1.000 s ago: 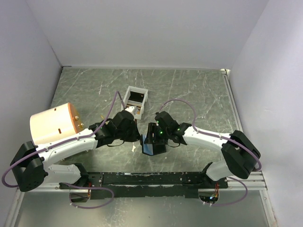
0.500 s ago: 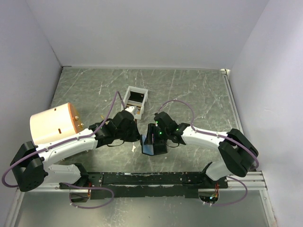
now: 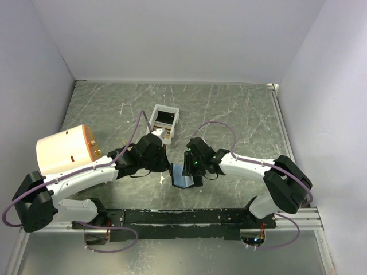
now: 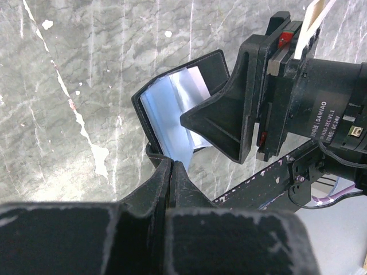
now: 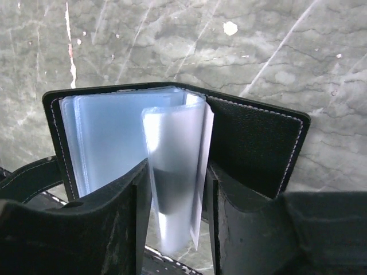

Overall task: Put the credit cards into the card holder
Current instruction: Open the card holder at the center of the board.

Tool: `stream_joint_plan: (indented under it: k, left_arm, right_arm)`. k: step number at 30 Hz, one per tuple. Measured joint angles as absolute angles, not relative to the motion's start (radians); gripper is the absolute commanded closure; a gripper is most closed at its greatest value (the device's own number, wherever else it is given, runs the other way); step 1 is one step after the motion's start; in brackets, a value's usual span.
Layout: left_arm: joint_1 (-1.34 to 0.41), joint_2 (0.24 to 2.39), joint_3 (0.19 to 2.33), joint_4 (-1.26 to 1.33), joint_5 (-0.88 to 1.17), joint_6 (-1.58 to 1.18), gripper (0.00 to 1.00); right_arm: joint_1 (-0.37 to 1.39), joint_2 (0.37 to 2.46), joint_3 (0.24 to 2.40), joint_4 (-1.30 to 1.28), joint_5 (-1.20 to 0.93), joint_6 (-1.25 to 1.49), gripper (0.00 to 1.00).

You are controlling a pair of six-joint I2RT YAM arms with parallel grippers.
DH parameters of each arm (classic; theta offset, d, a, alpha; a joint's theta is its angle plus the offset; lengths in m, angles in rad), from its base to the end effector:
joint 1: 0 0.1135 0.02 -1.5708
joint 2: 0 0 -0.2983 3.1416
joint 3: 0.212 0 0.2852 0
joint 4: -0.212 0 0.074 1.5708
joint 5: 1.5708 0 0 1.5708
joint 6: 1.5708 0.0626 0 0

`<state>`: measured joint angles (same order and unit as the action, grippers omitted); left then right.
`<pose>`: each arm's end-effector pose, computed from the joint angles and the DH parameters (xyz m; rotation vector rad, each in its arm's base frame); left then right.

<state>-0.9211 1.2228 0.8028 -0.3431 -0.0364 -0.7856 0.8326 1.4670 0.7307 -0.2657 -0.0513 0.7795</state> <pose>0.1809 -0.2343 0.2406 0.1485 2.4722 -0.7678 0.2059 0.2311 0.1524 -0.0925 2.7152 0.6213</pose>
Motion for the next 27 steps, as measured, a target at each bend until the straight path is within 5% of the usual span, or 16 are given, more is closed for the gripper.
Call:
stream_joint_plan:
  k: [9, 19, 27]
  left_arm:
    - [-0.921, 1.223, 0.803, -0.385, -0.065, -0.799, 0.80]
    - [-0.921, 1.234, 0.803, -0.461, -0.113, -0.832, 0.43]
    - [-0.908, 1.243, 0.787, -0.418, -0.078, -0.822, 0.37]
  right_arm:
    - [0.833, 1.467, 0.731, -0.274, -0.004, 0.767, 0.74]
    - [0.830, 1.427, 0.672, -0.250, 0.039, 0.762, 0.88]
    - [0.810, 1.386, 0.585, -0.164, 0.037, 0.774, 0.89]
